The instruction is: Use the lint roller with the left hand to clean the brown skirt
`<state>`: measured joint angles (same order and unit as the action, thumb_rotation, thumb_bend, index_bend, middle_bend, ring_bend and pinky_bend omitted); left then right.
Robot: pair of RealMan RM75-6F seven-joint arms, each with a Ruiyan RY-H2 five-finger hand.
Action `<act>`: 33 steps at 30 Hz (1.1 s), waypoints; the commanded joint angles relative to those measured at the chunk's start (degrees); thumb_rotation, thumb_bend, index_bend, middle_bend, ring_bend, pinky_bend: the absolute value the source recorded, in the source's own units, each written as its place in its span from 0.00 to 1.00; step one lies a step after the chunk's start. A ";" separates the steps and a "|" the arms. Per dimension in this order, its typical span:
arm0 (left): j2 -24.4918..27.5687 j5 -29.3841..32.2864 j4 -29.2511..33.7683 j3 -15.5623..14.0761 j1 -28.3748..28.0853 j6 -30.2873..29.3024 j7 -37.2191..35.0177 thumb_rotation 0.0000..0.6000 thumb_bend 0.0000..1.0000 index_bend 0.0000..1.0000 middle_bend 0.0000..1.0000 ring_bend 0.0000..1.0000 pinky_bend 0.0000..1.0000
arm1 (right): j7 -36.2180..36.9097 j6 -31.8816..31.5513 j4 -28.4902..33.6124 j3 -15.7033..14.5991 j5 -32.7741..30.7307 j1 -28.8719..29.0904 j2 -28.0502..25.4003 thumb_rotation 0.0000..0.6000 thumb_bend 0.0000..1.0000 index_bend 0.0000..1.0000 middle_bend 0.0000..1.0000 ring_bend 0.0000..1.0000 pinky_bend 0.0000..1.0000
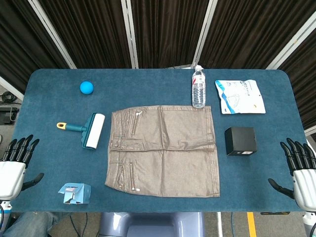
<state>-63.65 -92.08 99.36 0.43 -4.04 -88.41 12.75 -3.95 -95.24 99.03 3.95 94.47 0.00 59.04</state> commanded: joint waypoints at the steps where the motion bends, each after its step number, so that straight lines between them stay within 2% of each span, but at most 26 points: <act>1: -0.09 0.09 -0.09 0.05 0.00 0.02 0.16 1.00 0.20 0.00 0.00 0.00 0.00 | -0.27 -0.10 0.21 0.04 -0.06 -0.07 -0.08 1.00 0.00 0.00 0.00 0.00 0.00; 9: -0.70 1.29 -0.87 0.59 -0.65 1.30 0.77 1.00 0.20 0.00 0.00 0.00 0.00 | -0.37 0.29 0.39 0.08 -0.55 -0.02 -0.10 1.00 0.00 0.00 0.00 0.00 0.00; 11: -1.22 2.96 -1.52 1.66 -1.97 3.35 0.94 1.00 0.20 0.00 0.00 0.00 0.00 | -0.23 0.45 0.52 0.30 -0.97 0.09 -0.15 1.00 0.00 0.00 0.00 0.00 0.00; 14: -2.95 6.99 -4.26 5.25 -6.57 9.31 -0.86 1.00 0.20 0.00 0.00 0.00 0.00 | -0.56 1.04 0.39 0.79 -2.19 0.34 -0.10 1.00 0.00 0.00 0.00 0.00 0.00; 18: -6.09 13.88 -10.88 9.68 -13.82 20.16 -3.47 1.00 0.21 0.02 0.00 0.00 0.00 | -1.61 2.37 0.11 1.58 -4.67 0.80 0.21 1.00 0.00 0.00 0.00 0.00 0.00; 22: -11.01 18.34 -20.47 12.09 -20.35 28.97 -2.96 1.00 0.31 0.07 0.00 0.00 0.00 | -2.60 3.29 0.50 2.15 -6.15 1.28 0.59 1.00 0.00 0.00 0.00 0.00 0.00; 26: -16.02 20.00 -29.48 12.28 -24.79 34.80 -2.90 1.00 0.37 0.15 0.01 0.00 0.02 | -4.77 4.81 0.15 2.42 -7.58 1.98 1.45 1.00 0.00 0.00 0.00 0.00 0.00; 28: -18.35 19.97 -33.63 11.99 -26.32 36.42 -3.31 1.00 0.40 0.19 0.05 0.00 0.06 | -6.04 5.73 -0.35 2.71 -8.96 2.35 2.06 1.00 0.00 0.00 0.00 0.00 0.00; 33: -22.12 19.02 -41.01 10.77 -28.31 38.71 -5.41 1.00 0.42 0.22 0.08 0.01 0.11 | -6.81 7.01 -0.95 3.50 -11.54 2.88 2.69 1.00 0.00 0.00 0.00 0.00 0.00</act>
<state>-83.14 -73.23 61.77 11.59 -30.37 -51.86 8.65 -10.45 -88.60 98.35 7.15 83.43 2.66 61.48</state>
